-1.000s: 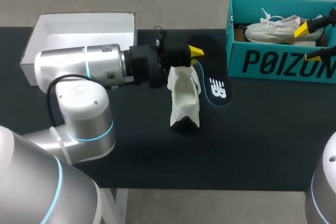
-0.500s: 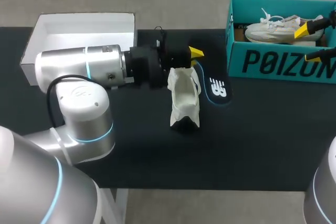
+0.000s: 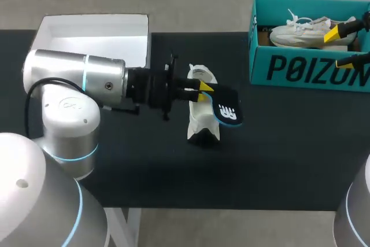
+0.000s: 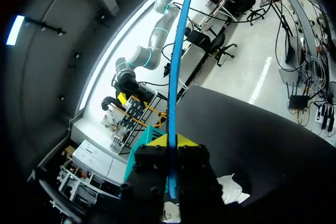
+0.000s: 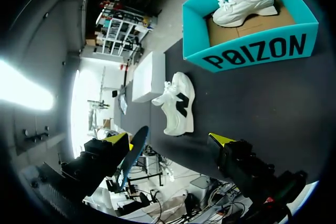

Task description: Take the shoe out of the shoebox, open the shoe tongue, remove and reinsert the insole, then place the shoe into the shoebox

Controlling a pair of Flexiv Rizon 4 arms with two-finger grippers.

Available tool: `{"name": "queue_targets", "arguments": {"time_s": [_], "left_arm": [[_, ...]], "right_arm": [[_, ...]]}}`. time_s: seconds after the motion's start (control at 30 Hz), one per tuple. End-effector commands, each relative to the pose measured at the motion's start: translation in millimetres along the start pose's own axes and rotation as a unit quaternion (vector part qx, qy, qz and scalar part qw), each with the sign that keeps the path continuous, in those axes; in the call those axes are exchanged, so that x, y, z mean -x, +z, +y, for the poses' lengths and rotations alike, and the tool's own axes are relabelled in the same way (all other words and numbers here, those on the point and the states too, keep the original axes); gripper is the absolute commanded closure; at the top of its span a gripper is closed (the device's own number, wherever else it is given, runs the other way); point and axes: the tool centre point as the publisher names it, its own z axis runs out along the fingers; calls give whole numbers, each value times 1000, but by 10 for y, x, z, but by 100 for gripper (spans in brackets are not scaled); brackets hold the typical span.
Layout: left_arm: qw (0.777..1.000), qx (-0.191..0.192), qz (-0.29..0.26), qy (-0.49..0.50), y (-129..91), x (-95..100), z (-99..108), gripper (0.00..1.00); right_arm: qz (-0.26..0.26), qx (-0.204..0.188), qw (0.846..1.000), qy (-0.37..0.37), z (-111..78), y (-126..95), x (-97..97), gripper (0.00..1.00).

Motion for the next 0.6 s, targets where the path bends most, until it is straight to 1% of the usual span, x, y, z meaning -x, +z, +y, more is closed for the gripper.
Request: {"name": "queue_targets", "arguments": {"time_s": [0.03,0.3,0.37,0.4,0.47,0.53,0.57,0.6], "left_arm": [[991,-24,111,-65,-295,33,-28,100],[991,-24,111,-65,-295,33,-28,100],[992,-42,119,-24,-258,-35,135,100],[991,-44,124,-6,-240,-72,203,100],[989,-67,134,17,-196,-144,280,100],[988,-76,132,34,-144,-192,318,100],[988,-79,131,27,-122,-204,333,100],[985,-102,137,-19,-101,-206,343,100]], "right_arm": [[-1,1,1000,0,-10,-1,0,0],[-1,1,1000,0,-10,-1,0,0],[-1,1,1000,0,-10,-1,0,0],[-1,1,1000,0,-10,-1,0,0],[-1,1,1000,0,-10,-1,0,0],[-1,1,1000,0,-10,-1,0,0],[-1,1,1000,0,-10,-1,0,0],[-1,1,1000,0,-10,-1,0,0]]}}
